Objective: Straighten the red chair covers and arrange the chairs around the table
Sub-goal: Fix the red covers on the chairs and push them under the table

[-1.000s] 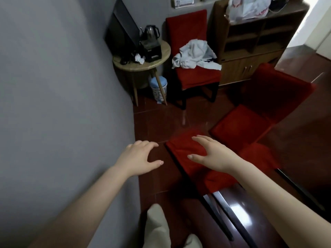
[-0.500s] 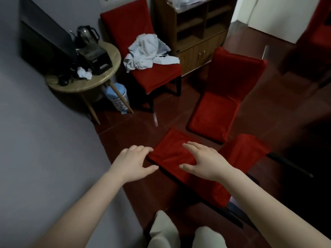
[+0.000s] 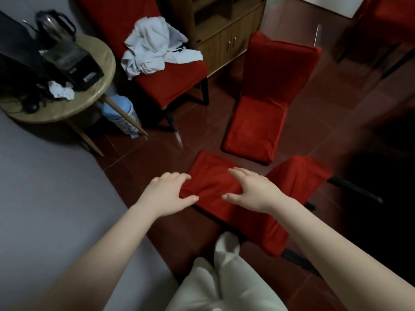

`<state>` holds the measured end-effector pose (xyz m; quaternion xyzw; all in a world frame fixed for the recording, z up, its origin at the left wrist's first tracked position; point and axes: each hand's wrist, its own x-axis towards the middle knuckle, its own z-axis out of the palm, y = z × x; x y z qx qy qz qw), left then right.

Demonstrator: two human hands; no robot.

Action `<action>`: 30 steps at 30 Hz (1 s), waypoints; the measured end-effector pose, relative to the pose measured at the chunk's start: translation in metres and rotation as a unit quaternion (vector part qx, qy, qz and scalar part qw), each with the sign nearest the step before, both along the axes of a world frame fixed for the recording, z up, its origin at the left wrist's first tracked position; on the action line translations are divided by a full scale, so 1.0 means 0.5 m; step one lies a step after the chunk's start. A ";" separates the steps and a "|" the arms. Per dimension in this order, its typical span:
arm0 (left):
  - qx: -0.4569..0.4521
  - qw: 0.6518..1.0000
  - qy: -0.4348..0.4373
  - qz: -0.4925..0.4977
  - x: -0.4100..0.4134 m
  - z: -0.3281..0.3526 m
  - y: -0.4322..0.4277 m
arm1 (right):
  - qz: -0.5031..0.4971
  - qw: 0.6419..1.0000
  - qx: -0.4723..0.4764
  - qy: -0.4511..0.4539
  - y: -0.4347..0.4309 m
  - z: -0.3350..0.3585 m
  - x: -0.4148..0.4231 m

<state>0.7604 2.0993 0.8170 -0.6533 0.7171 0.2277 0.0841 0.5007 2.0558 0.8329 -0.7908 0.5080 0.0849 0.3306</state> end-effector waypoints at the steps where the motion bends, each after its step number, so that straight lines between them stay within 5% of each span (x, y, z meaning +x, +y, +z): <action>1: 0.007 1.000 0.000 0.002 -0.001 -0.003 -0.009 | -0.004 1.000 0.014 0.002 -0.007 -0.007 -0.004; 11: 0.107 0.994 0.014 0.013 -0.016 -0.073 -0.082 | -0.176 0.964 0.167 -0.106 -0.030 -0.116 -0.006; 22: 0.223 0.971 0.090 0.004 -0.020 -0.299 -0.243 | -0.507 0.789 0.269 -0.218 0.010 -0.368 0.039; 30: 0.265 0.932 0.186 0.163 0.014 -0.618 -0.245 | -0.592 0.730 0.258 -0.226 -0.005 -0.683 0.034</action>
